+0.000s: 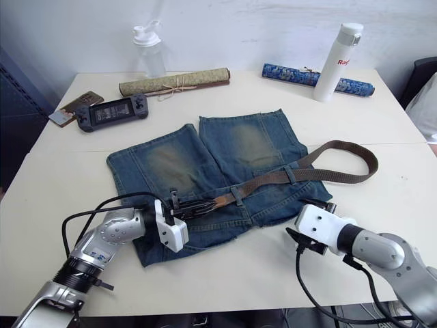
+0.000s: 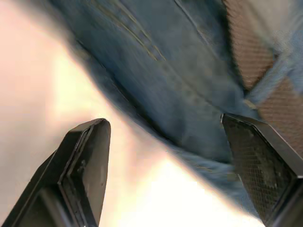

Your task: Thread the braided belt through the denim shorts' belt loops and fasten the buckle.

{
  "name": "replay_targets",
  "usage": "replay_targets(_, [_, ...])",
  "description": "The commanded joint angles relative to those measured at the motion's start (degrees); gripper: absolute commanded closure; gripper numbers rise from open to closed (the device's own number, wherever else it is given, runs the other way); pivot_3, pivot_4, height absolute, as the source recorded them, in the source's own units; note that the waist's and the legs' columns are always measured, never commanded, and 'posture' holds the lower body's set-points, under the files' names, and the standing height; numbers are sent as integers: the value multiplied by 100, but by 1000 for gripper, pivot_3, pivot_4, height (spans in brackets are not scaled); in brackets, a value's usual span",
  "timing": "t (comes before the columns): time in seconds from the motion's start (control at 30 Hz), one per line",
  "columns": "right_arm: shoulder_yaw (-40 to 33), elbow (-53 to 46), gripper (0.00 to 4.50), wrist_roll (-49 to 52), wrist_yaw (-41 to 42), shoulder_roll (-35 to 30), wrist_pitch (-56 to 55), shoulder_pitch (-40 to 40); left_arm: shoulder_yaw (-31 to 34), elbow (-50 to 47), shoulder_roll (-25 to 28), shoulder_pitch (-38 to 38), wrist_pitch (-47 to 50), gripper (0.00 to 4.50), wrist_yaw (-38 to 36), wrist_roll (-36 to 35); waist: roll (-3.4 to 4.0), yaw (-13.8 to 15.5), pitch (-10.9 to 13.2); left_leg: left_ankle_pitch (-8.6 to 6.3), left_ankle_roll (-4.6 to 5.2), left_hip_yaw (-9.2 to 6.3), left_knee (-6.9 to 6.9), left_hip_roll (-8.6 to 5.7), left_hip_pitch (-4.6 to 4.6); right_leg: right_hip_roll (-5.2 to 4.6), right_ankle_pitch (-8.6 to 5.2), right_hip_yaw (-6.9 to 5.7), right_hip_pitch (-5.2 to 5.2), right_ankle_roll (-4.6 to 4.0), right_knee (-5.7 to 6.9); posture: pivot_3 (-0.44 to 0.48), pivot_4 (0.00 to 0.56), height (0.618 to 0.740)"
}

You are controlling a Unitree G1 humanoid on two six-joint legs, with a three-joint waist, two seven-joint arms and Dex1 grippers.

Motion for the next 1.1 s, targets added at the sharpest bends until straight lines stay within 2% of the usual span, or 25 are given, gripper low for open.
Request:
replay_targets(0.03, [226, 187, 549, -839, 77, 150, -396, -72, -31, -44, -5, -25, -83, 4500, 51, -56, 0, 0, 0, 0, 0, -1, -1, 0, 3, 0, 0, -1, 3, 0, -2, 0, 150, 717])
replay_targets(0.2, [706, 465, 549, -1701, 88, 687, -569, -464, -23, -37, -8, -26, -78, 4500, 56, -57, -1, -12, 0, 0, -1, -15, 6, 2, 22, 1, 0, -15, 37, 0, -7, 0, 150, 717])
replay_targets(0.23, [774, 491, 779, -1828, 91, 802, -566, -503, -26, -36, -7, -27, -80, 4500, 54, -60, -2, -19, -1, 0, -1, -16, 6, 3, 28, 0, 0, -14, 43, 0, -8, 0, 150, 717])
replay_targets(0.33, [870, 610, 1781, -2087, 71, 1114, -595, -606, -27, -31, -3, -28, -89, 4500, 52, -62, -3, -20, -2, -2, -6, -24, 5, 9, 32, -4, -1, -18, 49, -1, -11, 0, 150, 717])
replay_targets(0.4, [852, 621, 2952, -2159, 94, 1291, -542, -665, -26, -39, -3, -19, -88, 4500, 55, -60, -2, -25, -2, -2, -6, -24, 5, 10, 32, -2, -1, -18, 49, -1, -10, 0, 150, 717])
replay_targets(0.43, [837, 617, 3329, -2191, 143, 1336, -494, -674, -27, -44, -2, -17, -89, 4500, 54, -59, -3, -21, -2, -2, -6, -24, 5, 8, 31, 0, 0, -19, 49, -1, -9, 0, 150, 717])
replay_targets(0.47, [807, 626, 3976, -2212, 184, 1374, -460, -668, -26, -42, -4, -21, -90, 4500, 58, -53, -2, -19, -2, -2, -6, -24, 6, 7, 31, 0, -1, -20, 50, -1, -8, 0, 150, 717])
replay_targets(0.5, [780, 636, 4438, -2237, 222, 1404, -446, -659, -25, -39, -5, -25, -91, 4500, 61, -48, -2, -19, -2, -2, -6, -24, 7, 5, 31, 1, -1, -20, 50, -1, -7, 0, 150, 717])
replay_targets(0.63, [575, 675, 4438, -2243, 277, 1454, -427, -603, -22, -54, -2, -24, -90, 4500, 66, -30, -2, -19, -2, -2, -5, -25, 8, 5, 31, 0, 0, -21, 51, -1, -6, 0, 150, 717])
replay_targets(0.73, [-13, 691, 4438, -2092, 303, 1389, -180, -419, 74, -197, 107, 67, -76, 4500, 64, -38, -2, -6, -2, -2, -4, -25, 8, 3, 31, 0, 0, -22, 51, -1, -4, 0, 150, 717])
replay_targets(0.9, [-750, 784, 4438, -2030, 442, 1277, 31, -174, 285, -658, 541, 377, -203, 4500, -48, -341, -2, 89, -1, -2, -1, -28, 10, -3, 28, -3, 0, -23, 53, 0, -6, 0, 150, 717])
replay_targets(1.1, [-950, 985, 4438, -2146, 463, 1335, 236, -276, 487, -966, 1006, 586, -341, 4500, -85, -442, 5, 127, 1, -3, 0, -34, 8, -3, 28, -9, 0, -19, 52, -1, -6, 0, 150, 717])
